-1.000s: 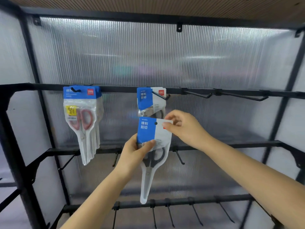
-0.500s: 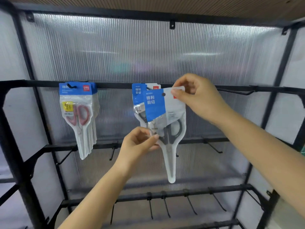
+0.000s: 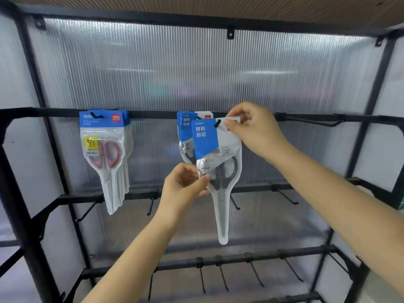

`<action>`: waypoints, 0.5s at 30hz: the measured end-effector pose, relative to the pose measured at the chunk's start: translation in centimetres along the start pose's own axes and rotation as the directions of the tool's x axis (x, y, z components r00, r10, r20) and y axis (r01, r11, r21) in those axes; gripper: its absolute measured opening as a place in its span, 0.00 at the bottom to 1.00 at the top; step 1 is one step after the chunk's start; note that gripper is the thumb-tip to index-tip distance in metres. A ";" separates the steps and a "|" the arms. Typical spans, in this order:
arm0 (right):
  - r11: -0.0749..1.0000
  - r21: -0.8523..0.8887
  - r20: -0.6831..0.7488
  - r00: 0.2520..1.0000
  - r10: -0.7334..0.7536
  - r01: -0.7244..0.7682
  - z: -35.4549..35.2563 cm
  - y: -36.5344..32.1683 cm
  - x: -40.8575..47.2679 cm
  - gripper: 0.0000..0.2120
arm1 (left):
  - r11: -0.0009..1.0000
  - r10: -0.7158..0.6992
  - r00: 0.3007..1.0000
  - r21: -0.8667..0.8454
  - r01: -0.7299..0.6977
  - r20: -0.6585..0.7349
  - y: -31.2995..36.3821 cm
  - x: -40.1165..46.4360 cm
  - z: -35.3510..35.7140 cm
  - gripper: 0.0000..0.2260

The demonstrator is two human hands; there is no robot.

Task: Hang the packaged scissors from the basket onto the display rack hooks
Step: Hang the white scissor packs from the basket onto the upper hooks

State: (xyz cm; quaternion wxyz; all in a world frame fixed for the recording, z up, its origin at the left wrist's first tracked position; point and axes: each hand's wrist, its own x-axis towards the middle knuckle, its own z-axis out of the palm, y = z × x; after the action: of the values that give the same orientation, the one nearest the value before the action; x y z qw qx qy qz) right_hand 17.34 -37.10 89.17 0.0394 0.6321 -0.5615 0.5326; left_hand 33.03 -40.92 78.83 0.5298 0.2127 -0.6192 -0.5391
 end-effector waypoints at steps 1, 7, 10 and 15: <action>0.999 -0.032 -0.009 1.000 -0.011 0.011 0.3 0.2 0.1 0.01 | 1.000 -0.016 1.000 0.001 0.016 -0.009 -0.2 0.2 0.0 0.04; 0.990 -0.134 -0.066 0.997 -0.039 0.030 2.6 1.2 1.8 0.04 | 0.999 -0.019 0.993 0.037 0.023 -0.114 -1.5 3.3 -0.4 0.05; 0.982 -0.185 -0.063 0.997 -0.033 0.021 3.8 2.2 3.2 0.04 | 0.994 -0.004 0.987 0.109 0.022 -0.162 -2.5 5.4 -0.8 0.05; 0.940 -0.340 -0.001 1.000 -0.023 0.021 5.6 3.4 4.4 0.14 | 0.985 -0.015 0.971 0.164 0.056 -0.240 -4.2 8.9 -1.9 0.07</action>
State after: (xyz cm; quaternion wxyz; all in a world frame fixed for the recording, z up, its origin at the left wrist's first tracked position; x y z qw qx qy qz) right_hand 17.45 -44.91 88.09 0.1554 0.6207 -0.6377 0.4289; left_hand 30.31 -50.56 78.59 0.5705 0.3312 -0.5908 -0.4645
